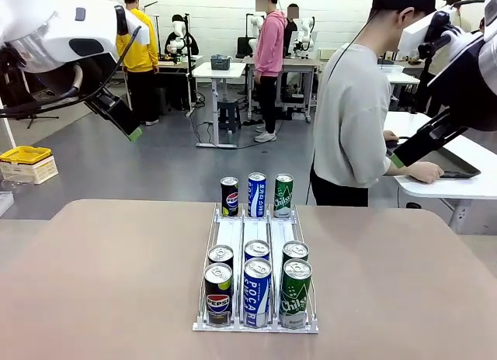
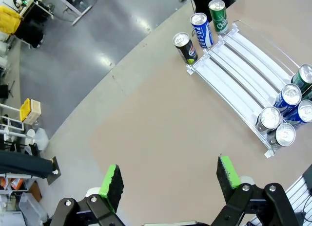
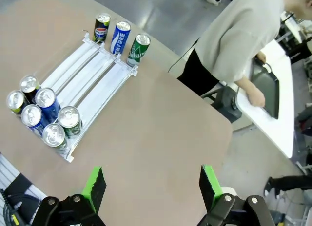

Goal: Retrieve and hand over the desired beverage to the person.
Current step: Pick up a can of the same type that the person held from the Automatic Can Dispenser.

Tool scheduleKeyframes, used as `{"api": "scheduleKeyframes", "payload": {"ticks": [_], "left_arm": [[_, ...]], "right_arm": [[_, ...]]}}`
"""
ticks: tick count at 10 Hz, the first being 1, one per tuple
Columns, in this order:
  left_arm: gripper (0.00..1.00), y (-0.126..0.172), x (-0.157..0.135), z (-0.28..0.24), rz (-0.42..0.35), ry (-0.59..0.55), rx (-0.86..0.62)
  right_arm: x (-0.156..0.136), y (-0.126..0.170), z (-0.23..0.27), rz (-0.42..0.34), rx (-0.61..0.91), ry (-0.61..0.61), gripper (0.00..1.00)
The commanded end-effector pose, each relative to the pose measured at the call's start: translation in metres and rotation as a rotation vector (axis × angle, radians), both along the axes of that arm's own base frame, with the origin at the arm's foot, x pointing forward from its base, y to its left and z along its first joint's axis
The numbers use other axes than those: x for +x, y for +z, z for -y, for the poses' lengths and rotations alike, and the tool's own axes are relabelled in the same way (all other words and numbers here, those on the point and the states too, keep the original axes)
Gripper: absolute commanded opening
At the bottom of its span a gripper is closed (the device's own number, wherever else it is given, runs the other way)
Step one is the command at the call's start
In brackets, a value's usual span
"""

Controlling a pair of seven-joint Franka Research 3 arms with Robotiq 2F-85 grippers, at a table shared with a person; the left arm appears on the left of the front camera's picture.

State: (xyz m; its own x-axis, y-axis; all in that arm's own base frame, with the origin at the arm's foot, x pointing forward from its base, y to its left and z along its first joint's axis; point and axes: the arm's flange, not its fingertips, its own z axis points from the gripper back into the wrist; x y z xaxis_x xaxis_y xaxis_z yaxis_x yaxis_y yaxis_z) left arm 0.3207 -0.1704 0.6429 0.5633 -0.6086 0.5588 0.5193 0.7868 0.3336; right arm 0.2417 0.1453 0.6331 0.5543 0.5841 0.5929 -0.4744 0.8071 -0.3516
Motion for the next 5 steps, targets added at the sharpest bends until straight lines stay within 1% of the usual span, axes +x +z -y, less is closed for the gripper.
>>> {"api": "scheduleKeyframes", "payload": {"ticks": [1, 2, 3, 4, 5], "left_arm": [[1.0, -0.01, 0.001, -0.003, -0.02, -0.014, -0.003], [1.0, 0.0, 0.0, 0.0, 0.0, 0.0, 0.0], [1.0, -0.001, 0.003, -0.023, -0.149, -0.123, -0.104], [1.0, 0.006, -0.003, -0.052, -0.187, -0.163, -0.222], [1.0, 0.01, -0.007, -0.09, -0.229, -0.263, -0.335]], "right_arm": [[0.006, -0.011, 0.002, 0.001, 0.008, 0.007, 1.0], [0.0, 0.0, 0.0, 0.0, 0.0, 0.0, 1.0], [0.0, -0.001, 0.023, -0.108, 0.08, 0.105, 1.0], [-0.004, 0.002, 0.058, -0.182, 0.173, 0.236, 1.0], [0.0, 0.002, 0.101, -0.242, 0.314, 0.339, 1.0]]}}
